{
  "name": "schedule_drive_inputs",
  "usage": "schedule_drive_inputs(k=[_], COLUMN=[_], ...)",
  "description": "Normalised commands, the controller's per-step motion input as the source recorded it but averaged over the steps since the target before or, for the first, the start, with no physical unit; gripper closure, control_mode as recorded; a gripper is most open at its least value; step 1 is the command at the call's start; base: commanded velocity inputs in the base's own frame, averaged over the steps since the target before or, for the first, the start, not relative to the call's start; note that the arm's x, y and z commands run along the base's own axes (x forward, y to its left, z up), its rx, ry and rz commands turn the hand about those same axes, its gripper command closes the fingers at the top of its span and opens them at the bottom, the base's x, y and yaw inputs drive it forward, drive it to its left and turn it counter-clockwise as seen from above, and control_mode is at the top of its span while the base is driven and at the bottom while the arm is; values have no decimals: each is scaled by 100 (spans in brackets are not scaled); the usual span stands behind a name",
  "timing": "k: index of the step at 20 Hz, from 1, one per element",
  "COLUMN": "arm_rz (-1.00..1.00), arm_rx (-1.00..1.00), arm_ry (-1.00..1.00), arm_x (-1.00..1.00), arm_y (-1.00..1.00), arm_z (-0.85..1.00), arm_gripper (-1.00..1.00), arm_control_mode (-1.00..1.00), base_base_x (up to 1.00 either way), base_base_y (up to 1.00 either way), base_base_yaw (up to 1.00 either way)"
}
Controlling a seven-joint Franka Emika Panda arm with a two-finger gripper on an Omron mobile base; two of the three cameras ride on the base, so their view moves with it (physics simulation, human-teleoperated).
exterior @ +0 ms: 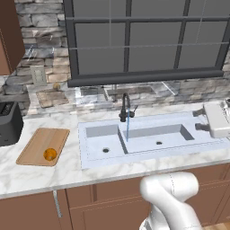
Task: Pick the orange from the sink and place it on the cutting board to airdry. Then turn off the sink faucet.
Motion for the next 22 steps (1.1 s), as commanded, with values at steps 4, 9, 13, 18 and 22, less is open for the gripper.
schedule_drive_inputs(k=[4, 9, 13, 18, 22], arm_rz=[0, 1, 0, 0, 0], arm_rx=[10, 11, 7, 1, 1], arm_ry=[0, 1, 0, 0, 0], arm_x=[51, 38, 34, 31, 31], arm_y=[-13, -13, -2, 0, 0], arm_z=[-6, -22, -25, -17, -18], arm_gripper=[-100, -100, -100, -100, -100], arm_control_mode=[-100, -100, -100, -100, -100], base_base_x=[0, 0, 0, 0, 0], base_base_y=[0, 0, 0, 0, 0], base_base_yaw=[0, 0, 0, 0, 0])
